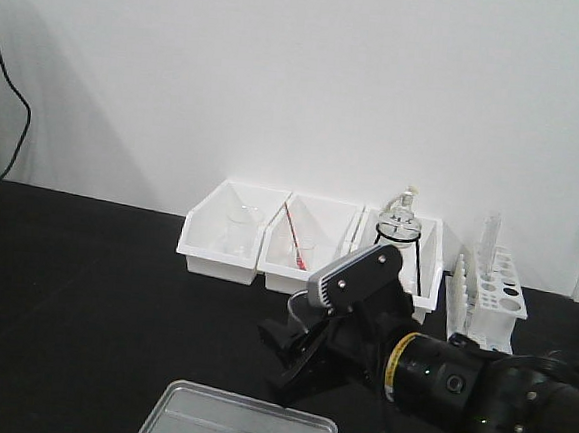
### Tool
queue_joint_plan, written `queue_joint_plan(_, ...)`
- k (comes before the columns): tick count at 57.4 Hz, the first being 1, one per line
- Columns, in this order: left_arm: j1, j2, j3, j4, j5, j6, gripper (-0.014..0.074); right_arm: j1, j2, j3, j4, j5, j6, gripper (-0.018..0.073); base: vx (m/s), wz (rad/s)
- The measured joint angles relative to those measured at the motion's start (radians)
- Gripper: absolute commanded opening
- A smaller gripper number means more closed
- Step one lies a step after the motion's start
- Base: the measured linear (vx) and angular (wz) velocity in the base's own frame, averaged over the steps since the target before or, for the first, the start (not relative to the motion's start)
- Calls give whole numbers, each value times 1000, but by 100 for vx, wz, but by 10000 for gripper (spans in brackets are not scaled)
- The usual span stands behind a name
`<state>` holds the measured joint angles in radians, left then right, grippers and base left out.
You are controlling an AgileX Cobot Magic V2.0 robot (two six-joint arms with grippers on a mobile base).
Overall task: Move beaker to silver tray on left bench
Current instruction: 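Lower the held beaker onto the silver tray with the right gripper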
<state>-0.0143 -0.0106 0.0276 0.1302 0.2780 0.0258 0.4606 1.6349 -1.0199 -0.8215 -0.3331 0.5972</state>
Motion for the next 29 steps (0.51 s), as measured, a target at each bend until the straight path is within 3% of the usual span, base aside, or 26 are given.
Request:
queue_joint_plan(10,0,0,0,0,0,0,-6,-1,150,0,34,-105,-85,-6,0,0)
queue_joint_plan(29,0,0,0,0,0,0,-6,-3,358,-2,311,-226,-342,-6,0,0)
